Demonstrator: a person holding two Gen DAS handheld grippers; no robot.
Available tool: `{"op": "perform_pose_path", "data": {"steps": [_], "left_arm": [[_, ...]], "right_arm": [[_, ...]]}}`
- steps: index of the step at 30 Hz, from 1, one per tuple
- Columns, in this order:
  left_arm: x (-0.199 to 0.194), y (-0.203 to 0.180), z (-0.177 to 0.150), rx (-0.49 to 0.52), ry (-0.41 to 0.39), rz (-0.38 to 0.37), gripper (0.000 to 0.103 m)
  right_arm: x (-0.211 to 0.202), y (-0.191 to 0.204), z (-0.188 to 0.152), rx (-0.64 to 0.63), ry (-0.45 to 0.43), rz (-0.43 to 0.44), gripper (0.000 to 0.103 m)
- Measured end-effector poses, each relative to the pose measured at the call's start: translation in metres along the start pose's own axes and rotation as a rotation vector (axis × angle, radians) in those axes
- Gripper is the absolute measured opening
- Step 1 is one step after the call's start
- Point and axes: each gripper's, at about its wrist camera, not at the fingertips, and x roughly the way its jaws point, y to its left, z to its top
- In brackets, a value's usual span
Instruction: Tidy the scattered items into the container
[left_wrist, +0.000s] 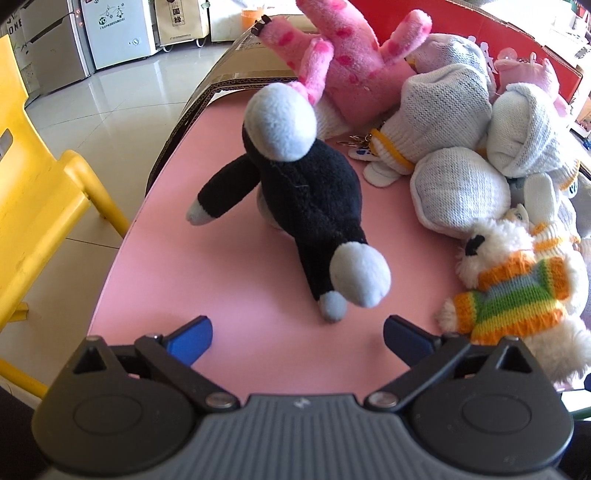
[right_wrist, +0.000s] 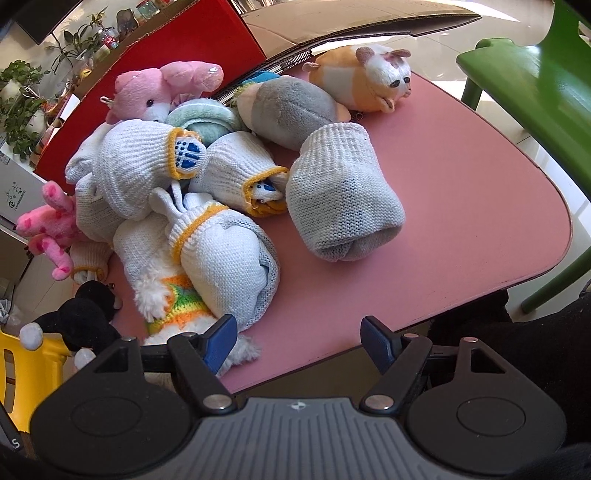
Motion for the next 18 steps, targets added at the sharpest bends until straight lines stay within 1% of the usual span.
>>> {"op": "perform_pose_path", "data": {"steps": [3,9,14,18], "left_arm": [[-0.006,-0.002,-0.002,0.02,0.0,-0.012,0.103],[-0.013,-0.004,-0.006,0.047,0.011,-0.02,0.103],[-0.017,-0.005,-0.007,0.078,0.004,-0.022,0.103],[-0.03,-0.007,-0.013,0.088,0.005,-0.031,0.103]], "right_arm": [[-0.005,0.004,-0.003,-0.015,-0.004,-0.015,0.075],[-0.011,0.006,-0.011,-0.086,0.006,-0.06,0.075],[-0.02,0.004,-0.021,-0.1,0.003,-0.059,0.075],[-0.025,0.004,-0.026,-0.103,0.017,-0.069,0.075]]}}
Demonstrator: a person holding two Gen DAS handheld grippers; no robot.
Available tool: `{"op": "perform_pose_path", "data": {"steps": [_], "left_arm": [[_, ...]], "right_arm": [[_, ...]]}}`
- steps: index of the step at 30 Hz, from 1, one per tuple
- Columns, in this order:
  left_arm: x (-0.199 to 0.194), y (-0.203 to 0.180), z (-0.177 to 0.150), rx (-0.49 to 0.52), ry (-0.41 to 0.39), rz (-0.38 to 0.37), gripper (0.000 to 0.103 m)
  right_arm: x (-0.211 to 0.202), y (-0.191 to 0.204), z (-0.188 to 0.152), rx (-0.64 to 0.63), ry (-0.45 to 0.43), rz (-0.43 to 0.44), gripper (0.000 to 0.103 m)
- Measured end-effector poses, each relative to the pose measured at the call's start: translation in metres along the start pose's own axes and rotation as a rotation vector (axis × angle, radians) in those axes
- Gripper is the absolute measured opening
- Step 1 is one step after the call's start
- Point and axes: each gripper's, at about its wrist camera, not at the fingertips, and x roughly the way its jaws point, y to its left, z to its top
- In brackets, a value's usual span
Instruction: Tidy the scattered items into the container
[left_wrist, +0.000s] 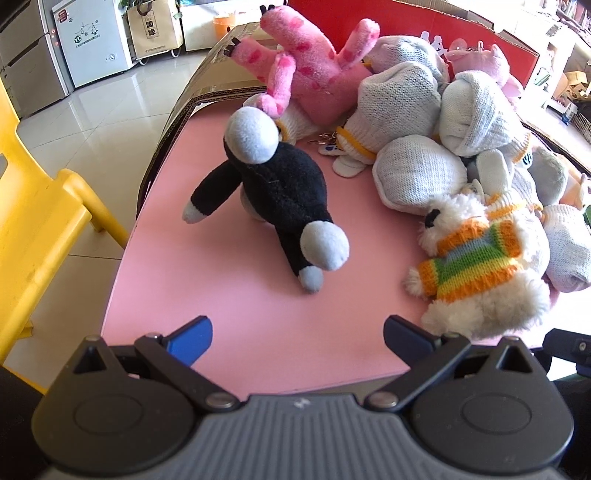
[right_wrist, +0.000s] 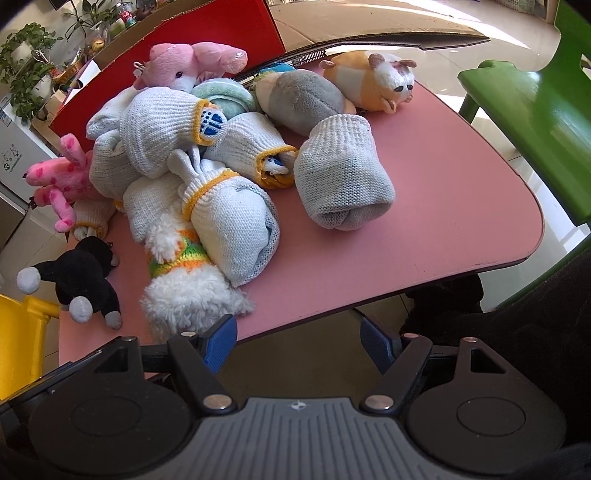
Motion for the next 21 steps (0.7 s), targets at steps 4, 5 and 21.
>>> {"op": "perform_pose_path", "data": {"steps": [4,5,21], "left_arm": [[-0.0055,0.0006,-0.0021,0.004,0.001,-0.005,0.103],[-0.0063,0.0006,-0.0023,0.005,-0.002,-0.005,0.103],[-0.0112,0.0023,-0.0013,0.005,-0.012,0.005,0.103]], "right_arm": [[-0.0034,0.0008,-0.0028,-0.005,-0.002,0.004,0.075],[-0.0045,0.0007,-0.0033,-0.006,-0.003,0.004,0.075],[-0.0073,0.0003,-0.0036,0.002,0.003,0.014,0.075]]}}
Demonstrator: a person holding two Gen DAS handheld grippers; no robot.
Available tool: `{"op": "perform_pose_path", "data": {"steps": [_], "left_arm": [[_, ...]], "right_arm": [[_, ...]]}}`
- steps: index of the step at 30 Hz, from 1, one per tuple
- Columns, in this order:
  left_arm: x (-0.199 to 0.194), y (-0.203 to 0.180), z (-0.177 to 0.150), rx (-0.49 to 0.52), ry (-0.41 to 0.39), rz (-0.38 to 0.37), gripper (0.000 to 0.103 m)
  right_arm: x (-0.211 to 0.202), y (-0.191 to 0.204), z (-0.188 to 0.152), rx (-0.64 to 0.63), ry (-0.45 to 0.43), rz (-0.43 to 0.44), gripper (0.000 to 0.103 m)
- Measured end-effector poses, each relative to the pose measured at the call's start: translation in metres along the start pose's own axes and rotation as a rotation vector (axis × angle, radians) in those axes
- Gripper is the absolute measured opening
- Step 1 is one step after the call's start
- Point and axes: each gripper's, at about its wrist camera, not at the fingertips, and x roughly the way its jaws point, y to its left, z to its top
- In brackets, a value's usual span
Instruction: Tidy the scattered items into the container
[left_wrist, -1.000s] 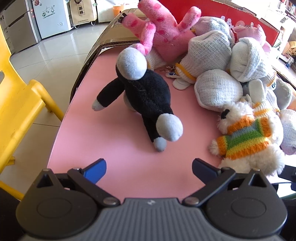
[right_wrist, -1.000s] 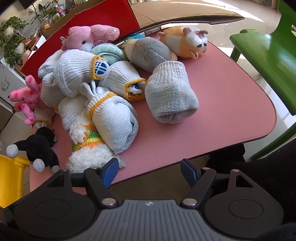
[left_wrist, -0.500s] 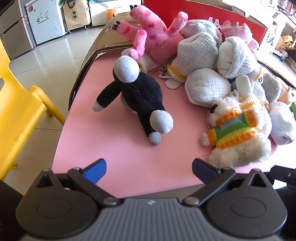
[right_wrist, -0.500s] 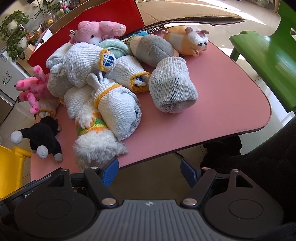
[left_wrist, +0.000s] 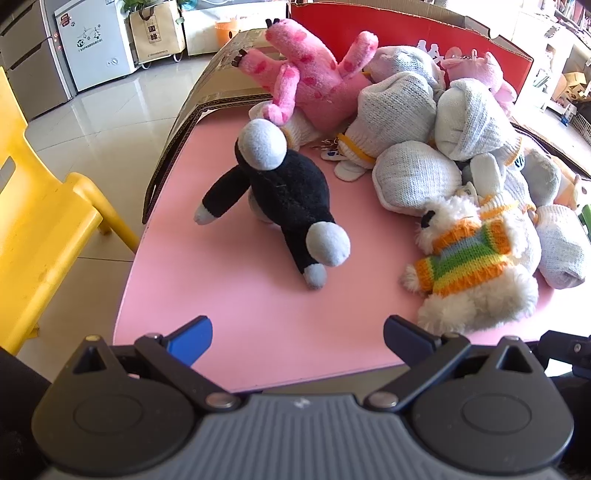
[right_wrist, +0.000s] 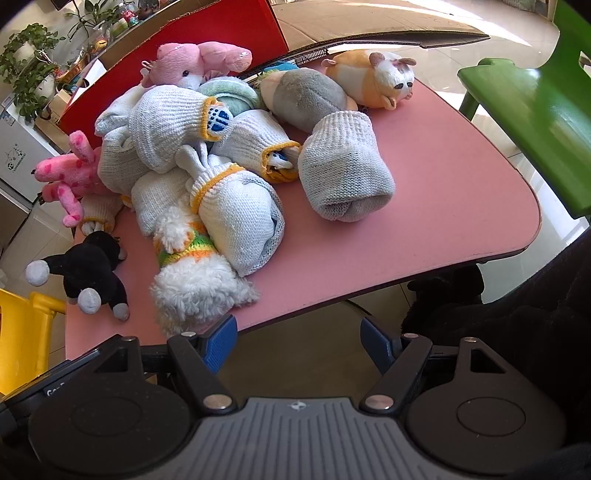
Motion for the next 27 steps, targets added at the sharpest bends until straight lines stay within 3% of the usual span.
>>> {"op": "perform_pose_path", "data": {"steps": [27], "left_arm": [[0.0023,0.0051,-0.0015,-0.03,0.006,0.019,0.103]], "right_arm": [[0.0027,-0.0013,0.002,0.034,-0.02,0.02,0.075]]}}
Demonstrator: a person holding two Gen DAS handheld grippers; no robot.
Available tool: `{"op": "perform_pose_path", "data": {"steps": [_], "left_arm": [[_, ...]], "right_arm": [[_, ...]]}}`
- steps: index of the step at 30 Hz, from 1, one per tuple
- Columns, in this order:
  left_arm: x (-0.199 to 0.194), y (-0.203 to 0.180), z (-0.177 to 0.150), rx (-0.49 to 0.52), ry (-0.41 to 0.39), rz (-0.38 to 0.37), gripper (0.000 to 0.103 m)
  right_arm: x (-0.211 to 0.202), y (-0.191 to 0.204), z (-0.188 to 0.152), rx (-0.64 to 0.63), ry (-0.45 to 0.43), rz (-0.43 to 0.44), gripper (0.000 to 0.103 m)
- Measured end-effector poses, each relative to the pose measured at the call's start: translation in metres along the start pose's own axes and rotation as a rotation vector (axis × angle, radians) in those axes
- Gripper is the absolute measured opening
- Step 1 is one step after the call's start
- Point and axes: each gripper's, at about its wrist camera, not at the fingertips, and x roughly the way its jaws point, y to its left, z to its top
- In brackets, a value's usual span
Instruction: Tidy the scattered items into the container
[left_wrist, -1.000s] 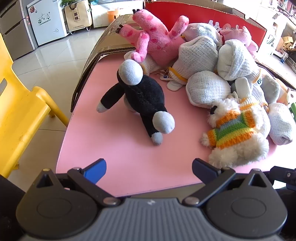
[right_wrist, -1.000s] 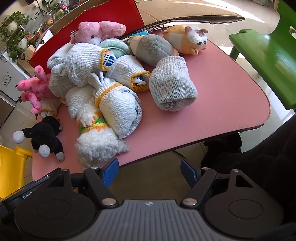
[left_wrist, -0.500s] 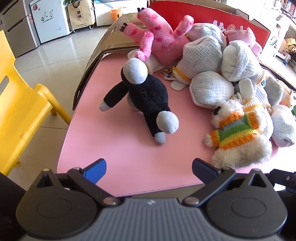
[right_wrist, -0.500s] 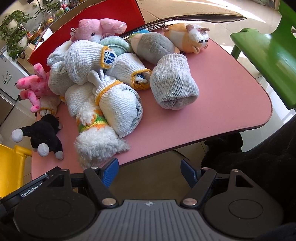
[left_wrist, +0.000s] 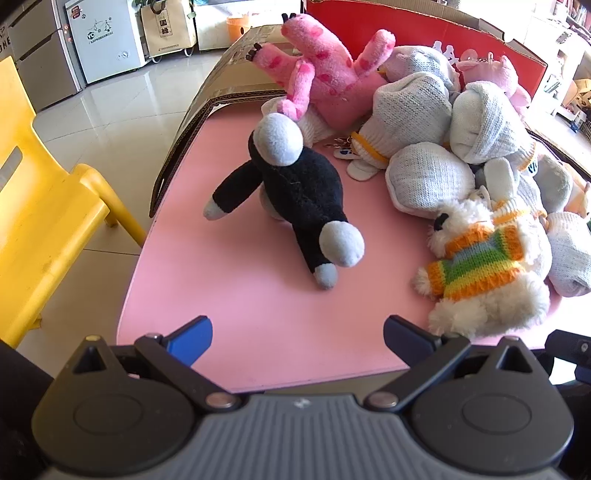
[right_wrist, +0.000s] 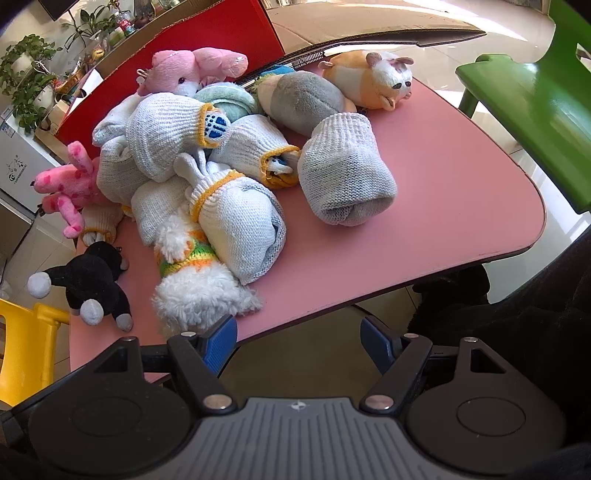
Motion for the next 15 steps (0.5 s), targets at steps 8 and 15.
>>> {"op": "perform_pose_path", "data": {"steps": [8,15], "left_arm": [[-0.001,0.003,0.004,-0.038,-0.015,-0.006,0.103],[-0.001,0.006,0.01,-0.088,-0.044,-0.009,0.103]], "right_arm": [[-0.004,-0.003,0.006,0.045,-0.05,0.029,0.075],[-0.011,-0.011,0.018,0.113,-0.139,0.037,0.075]]}}
